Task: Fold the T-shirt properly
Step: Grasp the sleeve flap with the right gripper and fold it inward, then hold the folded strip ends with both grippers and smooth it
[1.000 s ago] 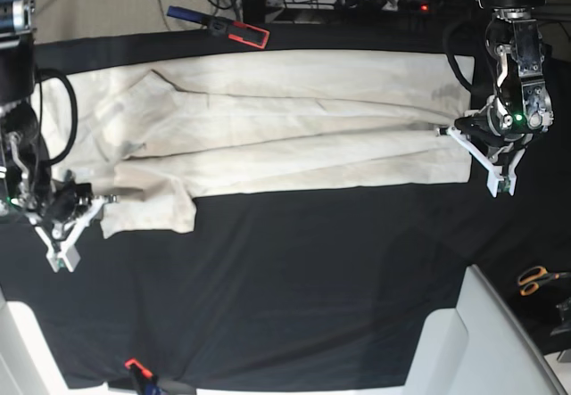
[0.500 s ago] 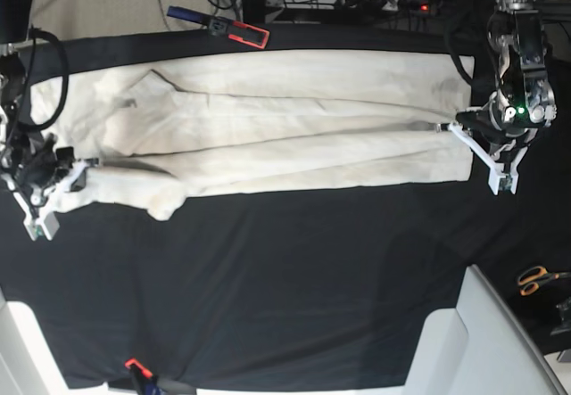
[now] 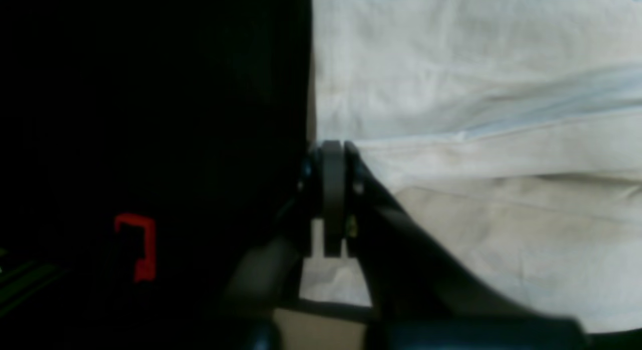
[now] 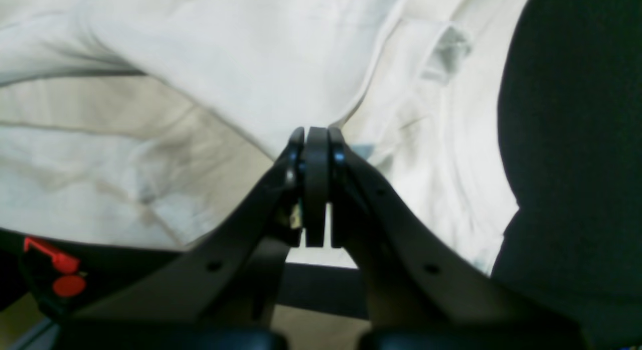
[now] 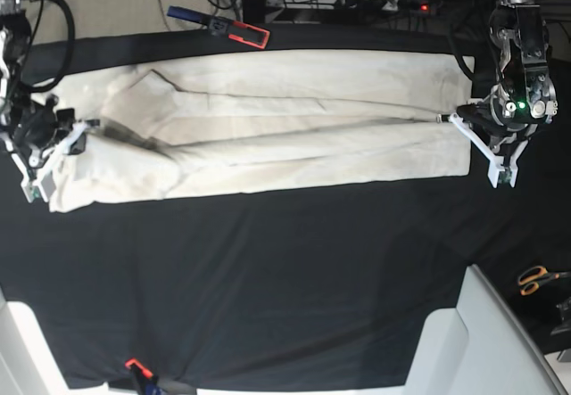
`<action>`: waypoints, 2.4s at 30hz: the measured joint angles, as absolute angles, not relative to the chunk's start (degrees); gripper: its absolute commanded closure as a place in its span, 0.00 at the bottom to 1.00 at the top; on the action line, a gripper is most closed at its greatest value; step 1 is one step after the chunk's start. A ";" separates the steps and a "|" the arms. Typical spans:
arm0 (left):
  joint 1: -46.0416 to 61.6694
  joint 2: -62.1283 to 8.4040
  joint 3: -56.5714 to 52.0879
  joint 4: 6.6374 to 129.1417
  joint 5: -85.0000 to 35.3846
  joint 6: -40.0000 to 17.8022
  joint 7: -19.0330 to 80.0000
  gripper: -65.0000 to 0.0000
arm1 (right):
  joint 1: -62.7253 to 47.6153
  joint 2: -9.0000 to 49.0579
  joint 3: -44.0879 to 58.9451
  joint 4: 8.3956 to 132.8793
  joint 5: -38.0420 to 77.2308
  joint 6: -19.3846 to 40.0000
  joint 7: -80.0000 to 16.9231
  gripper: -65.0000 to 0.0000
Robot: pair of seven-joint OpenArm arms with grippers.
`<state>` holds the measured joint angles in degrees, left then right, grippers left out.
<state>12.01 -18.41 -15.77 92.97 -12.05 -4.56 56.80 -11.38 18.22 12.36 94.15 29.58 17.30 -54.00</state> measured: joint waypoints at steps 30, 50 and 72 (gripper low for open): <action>13.65 -20.56 -12.84 93.06 -12.03 -4.54 56.60 1.00 | -18.44 13.32 12.58 98.26 29.54 17.32 -53.78 1.00; 14.00 -20.86 -11.11 91.11 -11.79 -4.51 56.55 1.00 | -19.40 12.01 12.53 98.24 29.56 17.32 -53.60 1.00; 13.02 -21.17 -15.92 92.01 -12.23 -4.49 56.99 0.40 | -20.03 10.09 21.17 98.26 29.52 12.34 -53.84 0.51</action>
<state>13.02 -21.17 -15.92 92.01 -12.23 -4.49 56.99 -20.03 10.09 21.17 98.26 29.52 12.34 -53.84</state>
